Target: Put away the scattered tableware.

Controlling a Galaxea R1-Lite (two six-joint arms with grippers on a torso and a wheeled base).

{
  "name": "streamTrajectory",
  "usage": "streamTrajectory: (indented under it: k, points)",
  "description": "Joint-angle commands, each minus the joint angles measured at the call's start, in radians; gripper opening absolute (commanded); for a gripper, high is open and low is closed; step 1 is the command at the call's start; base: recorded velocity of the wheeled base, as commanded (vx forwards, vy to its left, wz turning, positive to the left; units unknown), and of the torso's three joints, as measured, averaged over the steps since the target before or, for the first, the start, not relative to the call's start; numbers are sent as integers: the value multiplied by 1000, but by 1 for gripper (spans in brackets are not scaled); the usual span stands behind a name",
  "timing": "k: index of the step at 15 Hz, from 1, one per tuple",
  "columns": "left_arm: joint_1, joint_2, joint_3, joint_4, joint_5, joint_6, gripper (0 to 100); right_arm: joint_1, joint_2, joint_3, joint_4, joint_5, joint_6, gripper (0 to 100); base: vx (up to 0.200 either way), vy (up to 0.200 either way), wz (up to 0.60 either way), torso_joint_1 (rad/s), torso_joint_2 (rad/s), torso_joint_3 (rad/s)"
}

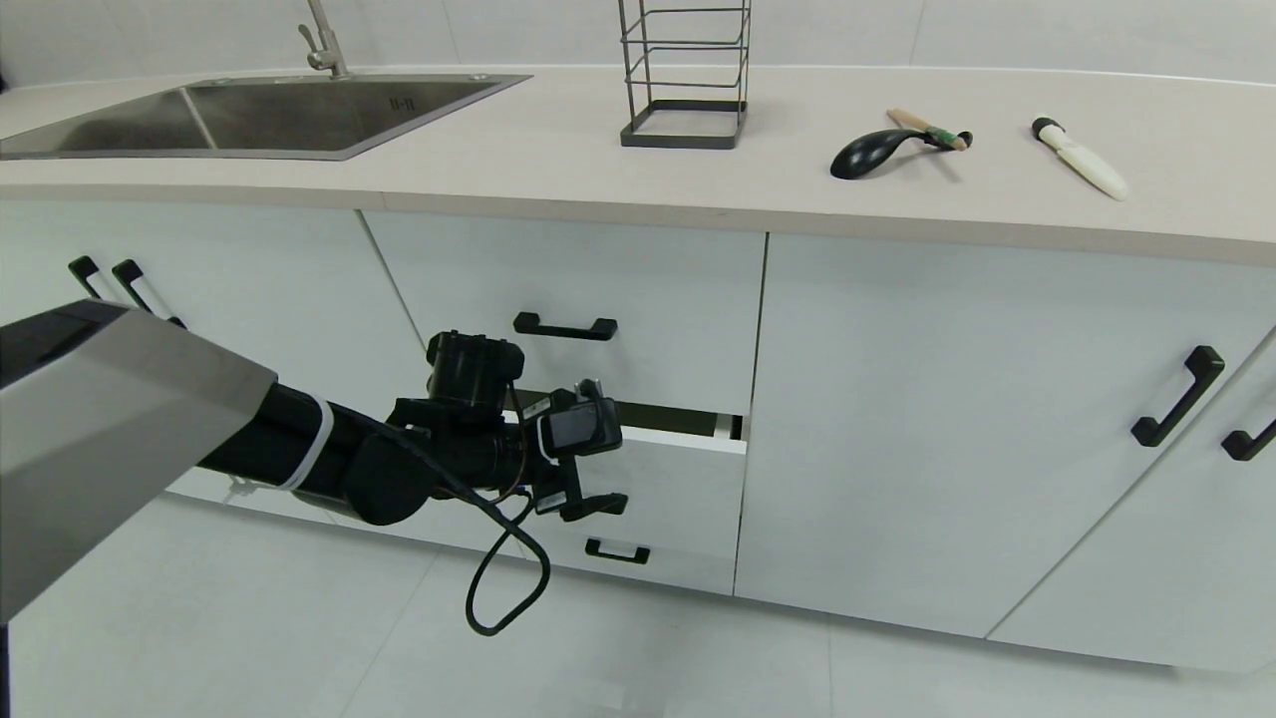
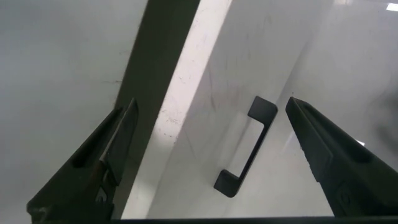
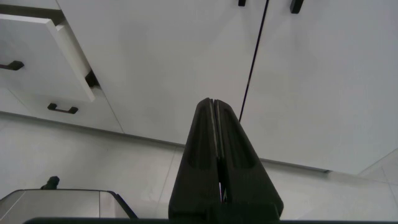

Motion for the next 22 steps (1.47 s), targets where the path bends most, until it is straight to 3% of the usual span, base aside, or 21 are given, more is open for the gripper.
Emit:
streamTrajectory:
  k: [1,13,18,19,22]
  points:
    - [0,18,-4,-1,0,0,100,0,0,0,0,1,0,0,0,0,0,0,0,0]
    - [0,-2,39,-1,-1,8,100,0,0,0,0,1,0,0,0,0,0,0,0,0]
    - [-5,-185,297,-1,2,10,100,0,0,0,0,1,0,0,0,0,0,0,0,0]
    - [-17,-267,389,1,3,6,100,0,0,0,0,1,0,0,0,0,0,0,0,0]
    - [-45,-396,515,10,9,2,100,0,0,0,0,1,0,0,0,0,0,0,0,0]
